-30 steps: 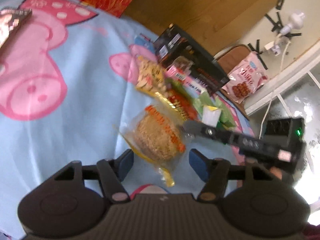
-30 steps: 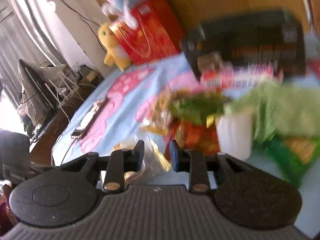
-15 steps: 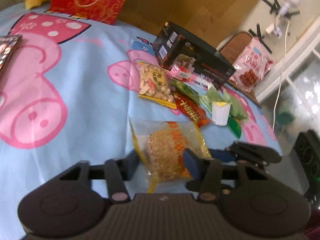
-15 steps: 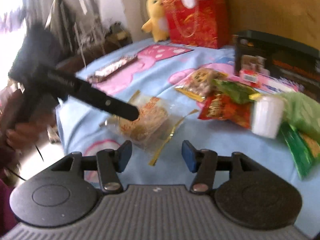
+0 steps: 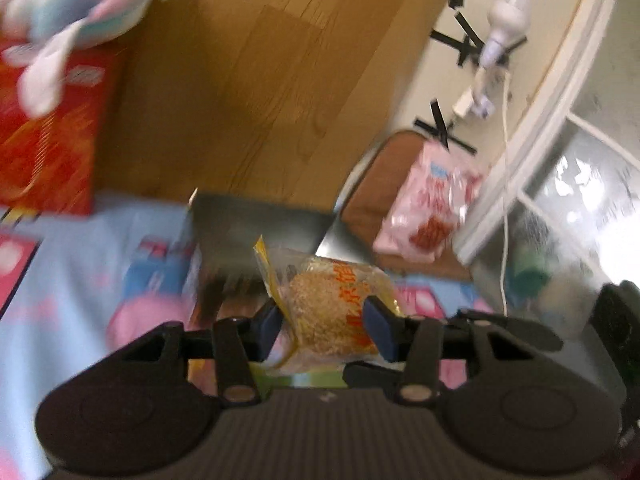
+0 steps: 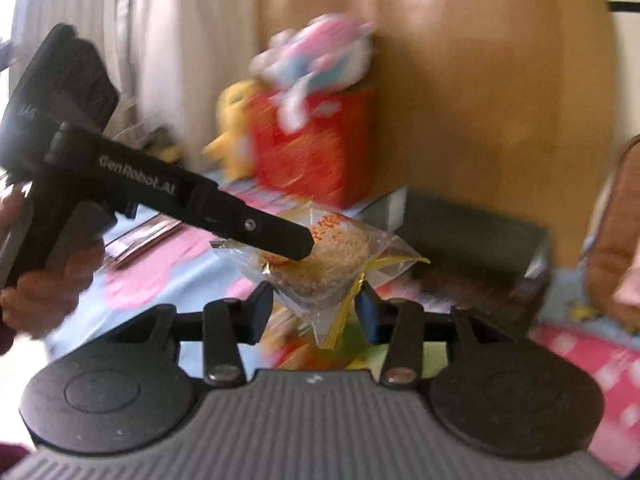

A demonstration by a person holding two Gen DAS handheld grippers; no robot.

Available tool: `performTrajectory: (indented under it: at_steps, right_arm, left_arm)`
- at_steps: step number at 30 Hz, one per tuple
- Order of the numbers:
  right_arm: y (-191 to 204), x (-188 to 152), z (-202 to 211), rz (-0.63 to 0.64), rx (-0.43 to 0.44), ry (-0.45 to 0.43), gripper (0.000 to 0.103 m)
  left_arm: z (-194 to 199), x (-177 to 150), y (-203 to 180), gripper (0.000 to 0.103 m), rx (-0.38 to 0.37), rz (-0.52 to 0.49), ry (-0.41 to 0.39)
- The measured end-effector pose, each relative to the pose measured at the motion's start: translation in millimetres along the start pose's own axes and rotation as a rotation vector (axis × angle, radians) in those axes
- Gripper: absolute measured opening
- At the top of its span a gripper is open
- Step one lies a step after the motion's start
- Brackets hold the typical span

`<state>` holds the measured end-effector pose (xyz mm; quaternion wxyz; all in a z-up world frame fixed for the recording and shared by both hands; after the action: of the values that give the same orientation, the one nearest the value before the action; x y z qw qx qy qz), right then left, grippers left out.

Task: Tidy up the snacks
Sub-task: 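Carry the cake bag into the black box and open the left tool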

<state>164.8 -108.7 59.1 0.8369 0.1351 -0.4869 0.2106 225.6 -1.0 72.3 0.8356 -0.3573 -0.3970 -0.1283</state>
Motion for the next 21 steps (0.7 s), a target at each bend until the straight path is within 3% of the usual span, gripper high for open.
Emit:
performTrajectory:
  at_steps: [5,11,14,18,21]
  right_arm:
    - [-59.8,30.2,-46.6,-0.096,-0.081,0.068,0.048]
    - [-79.4,18.2,-78.5,-0.109,-0.167,0.171,0.051]
    - [-81.0,14.1,-66.6,-0.135,-0.182,0.157,0.050]
    - [-96.0,1.1,-5.6,-0.195,-0.196,0.055,0.051]
    - [-111.4,-34.0,22.5,-0.307,-0.199,0.052,0.051]
  left_arm:
    - [-64.2,34.5,12.2,0.046,0.031,0.027,-0.005]
    - [-104.7,22.9,36.4,0.052,0.115,0.094,0.046]
    - [-89.8,16.2,35.6,0.056,0.116,0.118,0.026]
    - [-41.4,-0.4,17.0,0.059,0.023,0.157,-0.049]
    - [-40.8,-27.9,-7.5,0.058,-0.055,0.151,0.024]
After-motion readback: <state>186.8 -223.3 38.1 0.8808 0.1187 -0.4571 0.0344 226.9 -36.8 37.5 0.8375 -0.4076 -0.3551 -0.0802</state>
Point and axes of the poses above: each gripper's, at about its wrist camera, not at the fingertips, and z roughly against the way its jaws point, y to its left, x to its top, the point moved 7 cm from there along -z, roughly the way its jaws point, and after that the axes turned 7 degrees about -x, right-handed, at the moved point
